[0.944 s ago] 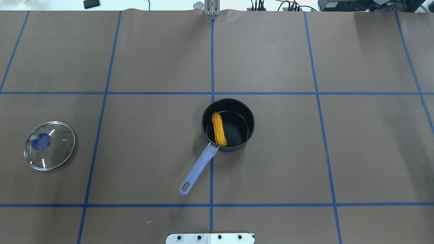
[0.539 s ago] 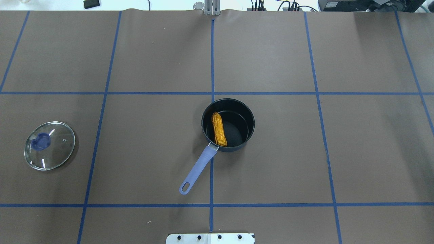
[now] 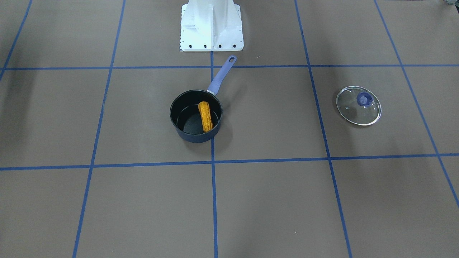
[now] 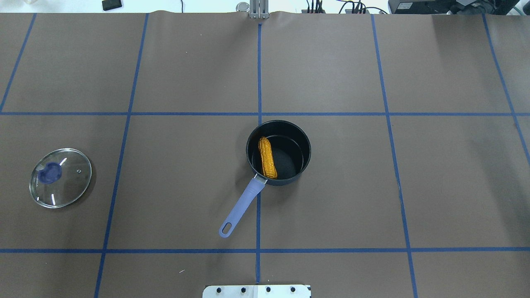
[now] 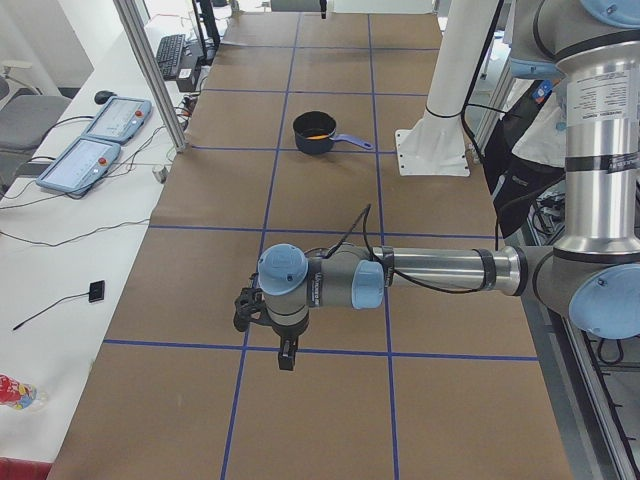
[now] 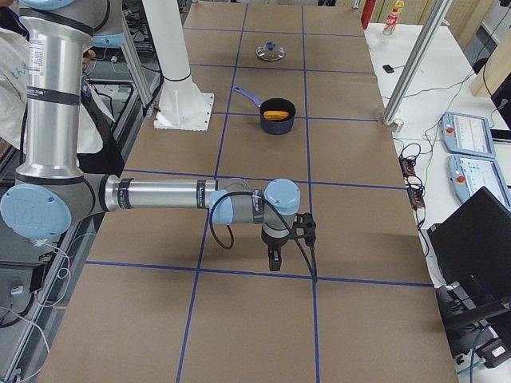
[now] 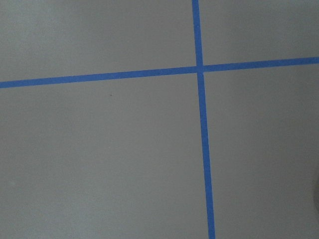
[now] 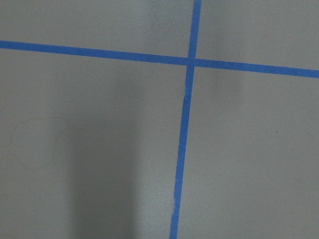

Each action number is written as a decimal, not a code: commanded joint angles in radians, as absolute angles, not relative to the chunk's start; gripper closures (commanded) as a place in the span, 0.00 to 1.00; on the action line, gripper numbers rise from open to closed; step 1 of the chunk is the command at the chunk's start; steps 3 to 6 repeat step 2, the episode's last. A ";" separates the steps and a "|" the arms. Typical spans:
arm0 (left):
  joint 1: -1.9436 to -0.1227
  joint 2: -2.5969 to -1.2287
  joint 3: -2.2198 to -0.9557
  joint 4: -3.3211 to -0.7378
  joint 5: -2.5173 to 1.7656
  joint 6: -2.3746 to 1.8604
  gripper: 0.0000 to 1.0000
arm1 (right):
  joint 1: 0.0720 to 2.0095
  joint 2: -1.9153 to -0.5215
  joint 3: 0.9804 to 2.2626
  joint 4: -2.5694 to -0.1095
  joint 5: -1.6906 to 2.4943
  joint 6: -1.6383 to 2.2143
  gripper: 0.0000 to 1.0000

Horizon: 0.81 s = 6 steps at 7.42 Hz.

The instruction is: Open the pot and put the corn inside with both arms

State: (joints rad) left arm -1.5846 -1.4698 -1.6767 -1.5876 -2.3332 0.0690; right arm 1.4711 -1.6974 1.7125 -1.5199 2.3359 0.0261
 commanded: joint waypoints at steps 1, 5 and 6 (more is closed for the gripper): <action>-1.585 -1.467 -1.677 -1.589 -2.333 0.069 0.01 | 1.471 -1.716 1.707 -1.470 2.335 0.026 0.00; -1.585 -1.466 -1.677 -1.589 -2.333 0.069 0.01 | 1.471 -1.717 1.707 -1.467 2.335 0.026 0.00; -1.585 -1.466 -1.677 -1.589 -2.333 0.069 0.01 | 1.471 -1.717 1.707 -1.467 2.335 0.026 0.00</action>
